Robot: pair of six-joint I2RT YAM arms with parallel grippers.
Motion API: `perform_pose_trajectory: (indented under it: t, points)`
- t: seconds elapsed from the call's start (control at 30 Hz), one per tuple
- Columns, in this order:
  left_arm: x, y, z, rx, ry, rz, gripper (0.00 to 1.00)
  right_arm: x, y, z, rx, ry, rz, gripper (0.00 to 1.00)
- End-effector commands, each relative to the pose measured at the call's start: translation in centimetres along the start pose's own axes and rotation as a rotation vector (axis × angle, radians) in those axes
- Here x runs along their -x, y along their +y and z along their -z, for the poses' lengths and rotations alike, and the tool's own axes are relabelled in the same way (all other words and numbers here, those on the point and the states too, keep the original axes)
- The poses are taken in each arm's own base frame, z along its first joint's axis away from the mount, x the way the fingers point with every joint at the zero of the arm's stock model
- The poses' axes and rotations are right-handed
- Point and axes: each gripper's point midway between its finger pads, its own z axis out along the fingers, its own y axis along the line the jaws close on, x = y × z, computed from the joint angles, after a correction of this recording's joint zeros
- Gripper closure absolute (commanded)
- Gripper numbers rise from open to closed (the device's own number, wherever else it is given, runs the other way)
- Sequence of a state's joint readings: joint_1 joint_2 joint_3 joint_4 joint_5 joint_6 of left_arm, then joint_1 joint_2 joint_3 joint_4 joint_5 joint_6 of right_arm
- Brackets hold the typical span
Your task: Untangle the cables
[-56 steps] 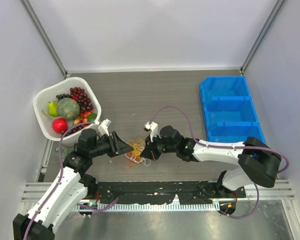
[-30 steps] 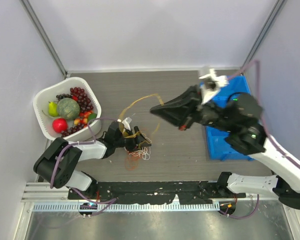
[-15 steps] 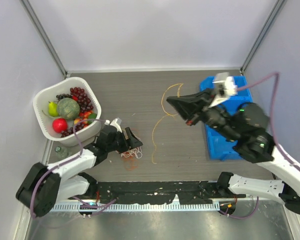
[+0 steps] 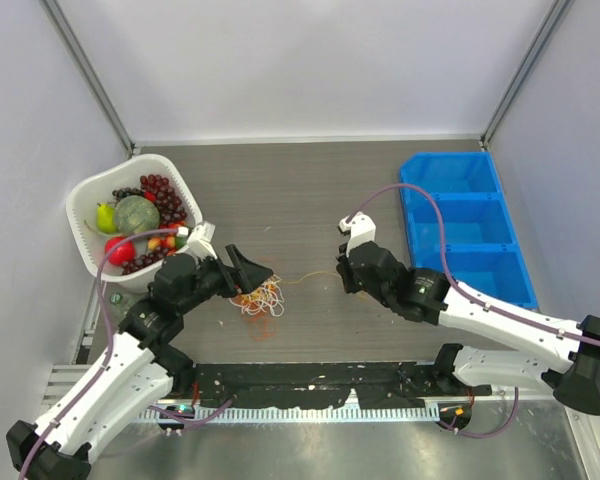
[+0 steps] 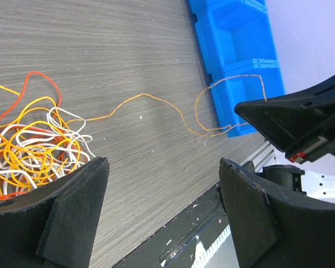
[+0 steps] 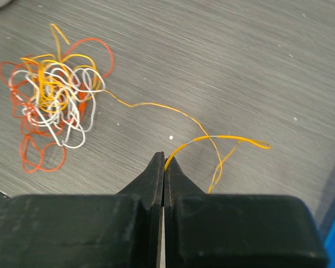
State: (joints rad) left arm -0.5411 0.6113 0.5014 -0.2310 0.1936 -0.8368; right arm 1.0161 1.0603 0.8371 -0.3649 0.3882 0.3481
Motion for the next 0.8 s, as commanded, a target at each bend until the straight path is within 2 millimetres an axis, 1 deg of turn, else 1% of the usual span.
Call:
perform_pose_trajectory:
  t: [0.0,0.03,0.07,0.1,0.13,0.23,0.3,0.33,0.37,0.4,0.43,0.47,0.5,0.53,0.57,0.6,0.67,0.7,0.73,0.77]
  points:
    - [0.5,-0.2,0.9,0.024,0.003,-0.044,0.16,1.7,-3.2,2.9,-0.147,-0.054,-0.098,0.99]
    - [0.5,-0.1,0.7,0.023,0.002,-0.042,0.16,2.9,-4.1,4.4,-0.172,-0.096,-0.111,0.99]
    - [0.4,0.0,0.6,0.022,0.001,-0.038,0.16,3.4,-4.6,5.1,-0.181,-0.118,-0.114,0.99]
    - [0.2,0.1,0.4,0.018,0.005,-0.032,0.16,4.7,-5.1,6.5,-0.18,-0.173,-0.139,0.99]
    - [0.2,0.0,0.1,0.007,0.003,-0.023,0.16,5.5,-5.3,7.5,-0.165,-0.21,-0.15,1.0]
    - [-0.3,-0.5,-0.7,-0.028,0.033,0.0,0.15,6.9,-5.6,8.6,-0.168,-0.253,-0.165,0.99]
    - [-0.7,-0.8,-1.1,-0.05,0.059,0.006,0.14,6.9,-5.3,8.2,-0.163,-0.249,-0.156,0.99]
    - [-0.9,-0.8,-1.2,-0.052,0.071,0.011,0.14,7.0,-4.9,7.7,-0.152,-0.253,-0.161,0.99]
    - [-1.0,-0.8,-1.3,-0.052,0.078,0.019,0.14,6.0,-4.3,6.8,-0.131,-0.225,-0.151,0.99]
    - [-1.1,-0.9,-1.3,-0.055,0.084,0.025,0.14,5.2,-3.2,5.5,-0.097,-0.189,-0.146,0.99]
    - [-1.2,-0.9,-1.3,-0.057,0.086,0.031,0.14,4.4,-2.8,4.6,-0.09,-0.16,-0.155,0.99]
    - [-1.4,-0.8,-1.2,-0.059,0.086,0.037,0.14,3.0,-1.8,3.0,-0.07,-0.104,-0.139,0.99]
    - [-1.2,-1.0,-1.1,-0.065,0.08,0.041,0.14,2.4,-1.6,2.4,-0.073,-0.08,-0.148,0.99]
    - [-1.2,-1.1,-0.9,-0.07,0.073,0.04,0.14,1.4,-2.4,1.5,-0.14,-0.044,-0.131,0.99]
    - [-1.1,-1.1,-0.7,-0.069,0.068,0.038,0.14,1.1,-3.1,1.5,-0.187,-0.036,-0.136,0.99]
    - [-1.0,-1.1,-0.4,-0.065,0.065,0.035,0.13,1.2,-4.9,2.0,-0.288,-0.038,-0.11,0.99]
    - [-1.0,-1.0,0.0,-0.057,0.058,0.026,0.13,2.8,-6.8,3.8,-0.375,-0.083,-0.104,0.99]
    - [-1.0,-0.7,0.0,-0.048,0.057,0.027,0.13,3.8,-7.2,5.0,-0.368,-0.118,-0.096,0.99]
    - [-1.2,-0.5,-0.1,-0.042,0.054,0.026,0.13,4.9,-7.0,5.8,-0.344,-0.142,-0.098,0.99]
    - [-1.2,-0.3,-0.3,-0.044,0.049,0.025,0.13,6.0,-7.1,7.2,-0.317,-0.183,-0.102,0.99]
